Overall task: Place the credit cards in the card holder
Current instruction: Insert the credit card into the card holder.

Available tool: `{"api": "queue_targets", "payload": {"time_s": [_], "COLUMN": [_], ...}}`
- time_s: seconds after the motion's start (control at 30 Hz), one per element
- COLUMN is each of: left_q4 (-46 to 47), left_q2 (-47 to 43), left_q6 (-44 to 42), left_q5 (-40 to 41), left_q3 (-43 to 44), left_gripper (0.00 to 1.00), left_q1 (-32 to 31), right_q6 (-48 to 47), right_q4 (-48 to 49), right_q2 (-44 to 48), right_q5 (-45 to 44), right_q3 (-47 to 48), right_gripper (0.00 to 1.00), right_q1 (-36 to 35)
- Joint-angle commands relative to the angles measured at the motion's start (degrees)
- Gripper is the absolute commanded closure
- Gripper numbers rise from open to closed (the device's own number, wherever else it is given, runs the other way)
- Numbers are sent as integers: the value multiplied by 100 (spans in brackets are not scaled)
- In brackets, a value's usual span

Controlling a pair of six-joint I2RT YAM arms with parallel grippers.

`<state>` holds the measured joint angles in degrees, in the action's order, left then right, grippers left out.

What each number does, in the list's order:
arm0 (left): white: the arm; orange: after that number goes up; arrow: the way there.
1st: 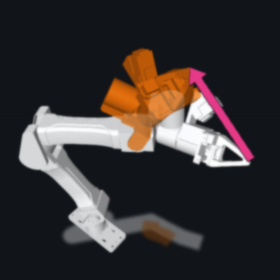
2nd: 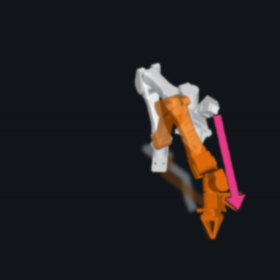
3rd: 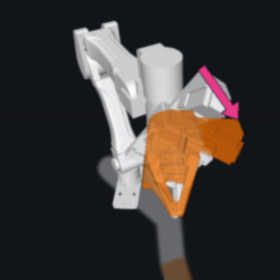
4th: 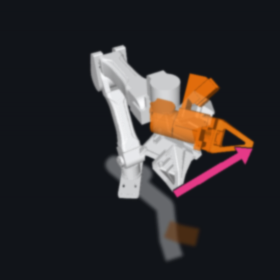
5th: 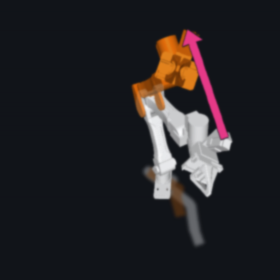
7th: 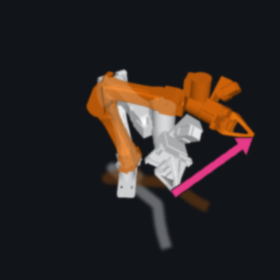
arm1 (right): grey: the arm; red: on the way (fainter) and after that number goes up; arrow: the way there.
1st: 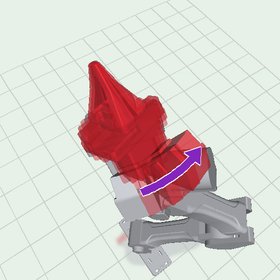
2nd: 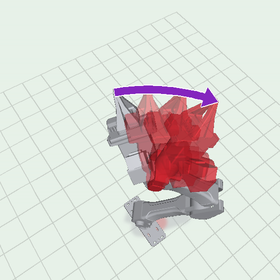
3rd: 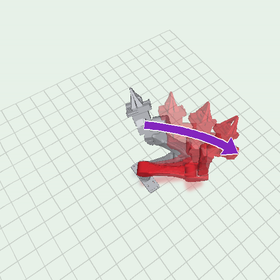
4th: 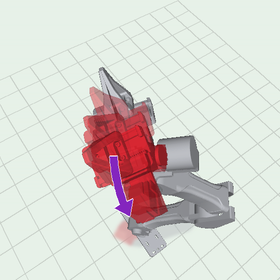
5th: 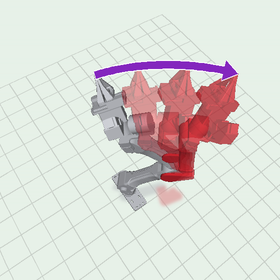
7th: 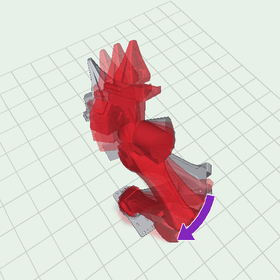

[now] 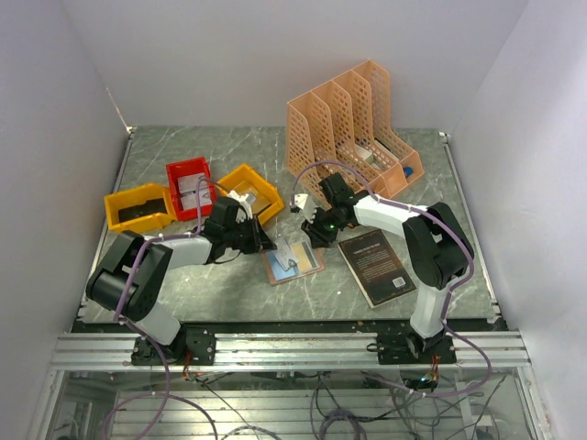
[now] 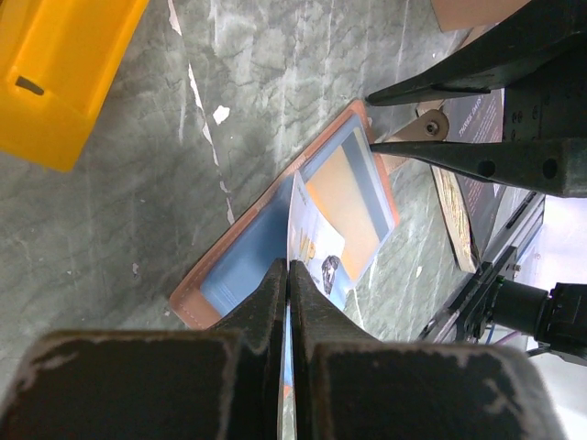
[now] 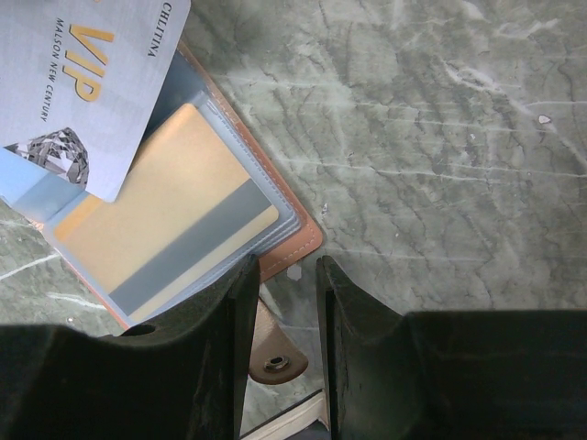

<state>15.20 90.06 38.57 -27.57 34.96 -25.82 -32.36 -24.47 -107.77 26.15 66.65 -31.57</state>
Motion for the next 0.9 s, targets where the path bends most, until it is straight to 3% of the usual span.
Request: {"api": "queue_targets", "payload": {"time_s": [0.0,0.87], "left_q4": [14,626], "left_q2": [-128,-56], "left_q6": [-31,775], "left_q5": [177,380], "left_q3": [-118,-446], "left_gripper": [93,93], "left_q1": [-49,-479], "right_q6": [-34,-34], "right_q4": [-230,-229], "right_q2": [-244,-223], "right_q5": [40,59], "right_q3": [-61,-58], "right_gripper": [68,68], "right_q1": [-95,-104]}}
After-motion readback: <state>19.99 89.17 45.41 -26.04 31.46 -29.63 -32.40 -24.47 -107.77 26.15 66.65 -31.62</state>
